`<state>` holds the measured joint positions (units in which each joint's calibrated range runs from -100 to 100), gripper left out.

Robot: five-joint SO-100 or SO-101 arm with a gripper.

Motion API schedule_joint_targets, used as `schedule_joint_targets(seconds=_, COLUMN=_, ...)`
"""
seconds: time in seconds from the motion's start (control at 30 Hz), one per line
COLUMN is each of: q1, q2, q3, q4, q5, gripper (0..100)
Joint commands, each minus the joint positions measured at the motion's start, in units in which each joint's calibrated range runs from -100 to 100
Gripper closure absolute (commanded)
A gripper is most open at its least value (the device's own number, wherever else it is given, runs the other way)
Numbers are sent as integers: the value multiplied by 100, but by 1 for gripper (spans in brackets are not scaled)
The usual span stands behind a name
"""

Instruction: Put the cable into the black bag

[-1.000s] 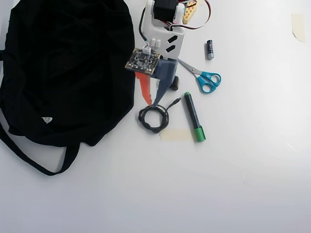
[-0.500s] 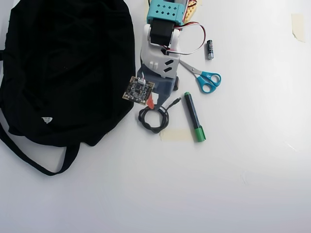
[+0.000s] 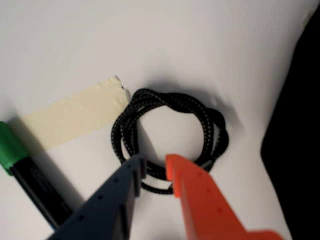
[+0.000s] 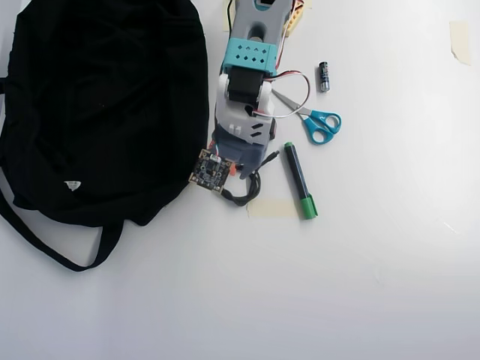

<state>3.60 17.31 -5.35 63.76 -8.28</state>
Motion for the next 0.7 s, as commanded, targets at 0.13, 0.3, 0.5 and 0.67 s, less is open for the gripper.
schedule_joint_targets(seconds=0.13, q1=-136, q2=452, q3=-337, q4=58, q5=-111, gripper=84)
schedule_joint_targets(seconds=0.3, q1=-136, q2=692, q3=-337, q4=75, q5=-153, gripper=79)
schedule_joint_targets(seconds=0.5, q1=-128, q2=792, q3=-337, q4=75, q5=-148, gripper=78)
schedule_joint_targets(seconds=0.67, q1=-128, q2=792, q3=-328, q4=170, q5=-111, gripper=75)
